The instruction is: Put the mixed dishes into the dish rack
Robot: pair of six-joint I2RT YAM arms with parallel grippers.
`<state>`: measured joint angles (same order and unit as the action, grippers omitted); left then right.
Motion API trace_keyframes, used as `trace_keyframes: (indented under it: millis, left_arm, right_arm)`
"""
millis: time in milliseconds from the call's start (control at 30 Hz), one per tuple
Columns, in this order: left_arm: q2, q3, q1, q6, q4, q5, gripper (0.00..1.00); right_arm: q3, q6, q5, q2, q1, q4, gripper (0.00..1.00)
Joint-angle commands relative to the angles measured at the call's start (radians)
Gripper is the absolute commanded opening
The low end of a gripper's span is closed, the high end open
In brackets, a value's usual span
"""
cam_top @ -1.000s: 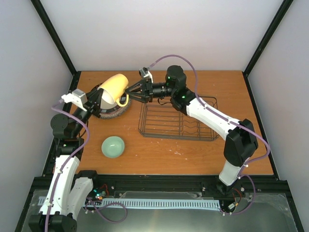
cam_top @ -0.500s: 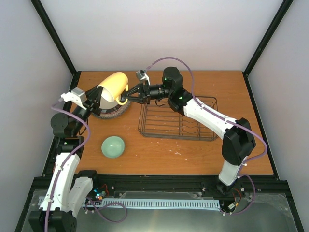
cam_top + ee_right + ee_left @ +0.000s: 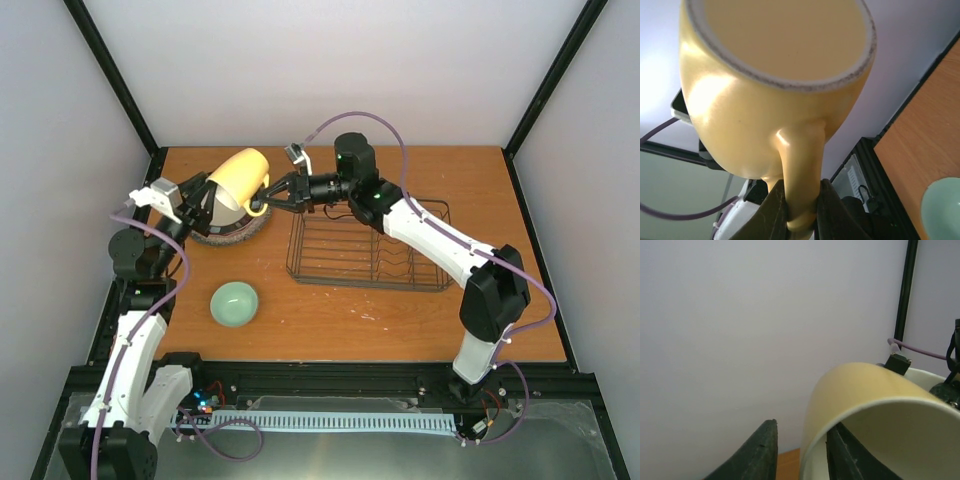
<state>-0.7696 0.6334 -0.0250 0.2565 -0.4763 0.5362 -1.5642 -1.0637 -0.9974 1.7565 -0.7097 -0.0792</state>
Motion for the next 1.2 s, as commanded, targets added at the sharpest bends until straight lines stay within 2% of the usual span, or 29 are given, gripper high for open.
trace_keyframes:
  millis: [0, 167, 267, 367, 500, 633, 733, 1167]
  left_arm:
    - [-0.012, 0.038, 0.0, -0.012, -0.021, -0.031, 0.33]
    - [-0.021, 0.054, 0.0, -0.042, 0.012, -0.064, 0.44]
    - [-0.013, 0.078, 0.0, -0.073, 0.077, -0.148, 0.51]
    - [-0.002, 0.11, 0.0, -0.113, 0.173, -0.264, 0.54]
    - [0.022, 0.119, 0.0, -0.177, 0.252, -0.343, 0.54]
    - [0.047, 0.087, 0.0, -0.208, 0.273, -0.392, 0.56]
    - [0.057, 0.056, 0.0, -0.213, 0.277, -0.408, 0.56]
    - [0.043, -0.016, 0.0, -0.212, 0.258, -0.456, 0.56]
  right_arm:
    - [-0.041, 0.098, 0.026, -0.054, 0.031, 0.039, 0.03]
    - [-0.046, 0.143, 0.052, -0.067, 0.07, 0.092, 0.03]
    - [-0.092, 0.287, 0.131, -0.084, 0.109, 0.287, 0.03]
    - [-0.18, 0.516, 0.328, -0.104, 0.137, 0.56, 0.03]
    - [-0.17, 0.708, 0.618, -0.16, 0.148, 0.708, 0.03]
    - [-0.046, 0.785, 0.868, -0.246, 0.148, 0.703, 0.03]
    - [0.051, 0.822, 0.989, -0.289, 0.148, 0.685, 0.03]
    - [0.242, 0.942, 1.177, -0.259, 0.047, 0.592, 0.03]
